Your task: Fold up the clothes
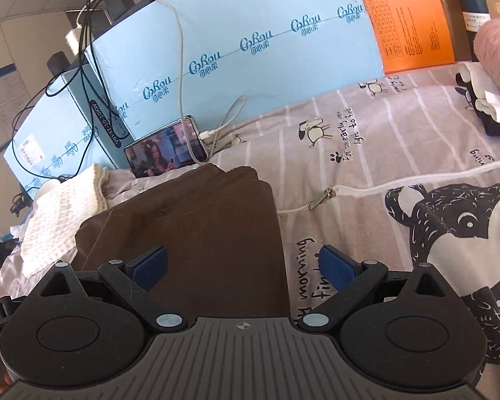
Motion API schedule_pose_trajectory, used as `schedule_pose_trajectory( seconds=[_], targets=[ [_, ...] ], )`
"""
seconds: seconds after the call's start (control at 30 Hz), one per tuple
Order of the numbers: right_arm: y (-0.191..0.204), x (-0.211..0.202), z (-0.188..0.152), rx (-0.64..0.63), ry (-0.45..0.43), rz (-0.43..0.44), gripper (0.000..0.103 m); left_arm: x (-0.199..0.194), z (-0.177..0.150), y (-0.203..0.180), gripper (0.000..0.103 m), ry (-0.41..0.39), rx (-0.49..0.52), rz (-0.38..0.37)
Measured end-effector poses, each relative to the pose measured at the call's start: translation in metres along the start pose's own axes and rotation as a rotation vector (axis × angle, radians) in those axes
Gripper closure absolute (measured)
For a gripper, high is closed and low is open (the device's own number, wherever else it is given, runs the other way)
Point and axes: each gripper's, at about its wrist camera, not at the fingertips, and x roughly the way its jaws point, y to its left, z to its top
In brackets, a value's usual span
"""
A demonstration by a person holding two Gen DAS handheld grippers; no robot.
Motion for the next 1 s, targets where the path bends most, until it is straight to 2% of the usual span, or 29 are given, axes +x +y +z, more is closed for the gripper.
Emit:
schedule_pose_trajectory(
  seconds=[0.17,0.27,0.37,0.47,0.53,0.57,0.6,0.63,0.67,0.8,0.9,0.93,1.0],
  targets=[
    [0.002,0.004,-0.001,0.015,0.047,0.084,0.004,0.004,-0.006,-0.002,0.000,0.036,-0.096,-0.180],
    [0.006,0.005,-0.002,0.015,0.075,0.138,0.004,0.008,-0.010,-0.007,0.000,0.044,-0.114,-0.227],
    [0.008,0.004,-0.002,0.020,0.084,0.156,0.003,0.011,-0.013,-0.007,0.000,0.039,-0.148,-0.272],
    [0.007,0.001,-0.002,0.039,0.076,0.154,0.016,0.011,-0.016,-0.012,0.001,0.010,-0.138,-0.257],
    [0.006,0.000,-0.003,0.044,0.065,0.127,0.033,0.011,-0.019,-0.017,0.007,-0.013,-0.113,-0.226],
    [0.005,-0.001,-0.003,0.049,0.056,0.113,0.039,0.010,-0.020,-0.020,0.015,-0.024,-0.102,-0.202],
    [0.004,-0.002,-0.004,0.053,0.048,0.106,0.049,0.010,-0.021,-0.022,0.029,-0.035,-0.091,-0.168],
    [0.003,-0.003,-0.004,0.056,0.040,0.105,0.055,0.009,-0.023,-0.025,0.037,-0.046,-0.080,-0.133],
    [0.001,-0.004,-0.004,0.059,0.032,0.104,0.058,0.008,-0.023,-0.026,0.046,-0.055,-0.075,-0.110],
    [-0.004,-0.011,-0.003,0.071,0.003,0.128,0.071,-0.004,-0.022,-0.032,0.072,-0.099,-0.074,-0.121],
    [-0.012,-0.019,0.002,0.115,-0.001,0.178,0.082,-0.016,-0.020,-0.044,0.082,-0.135,-0.053,-0.172],
    [-0.017,-0.021,0.004,0.139,0.004,0.211,0.086,-0.019,-0.020,-0.051,0.082,-0.142,-0.036,-0.189],
    [-0.019,-0.030,0.006,0.143,0.000,0.236,0.086,-0.022,-0.020,-0.065,0.083,-0.142,-0.003,-0.205]
  ],
)
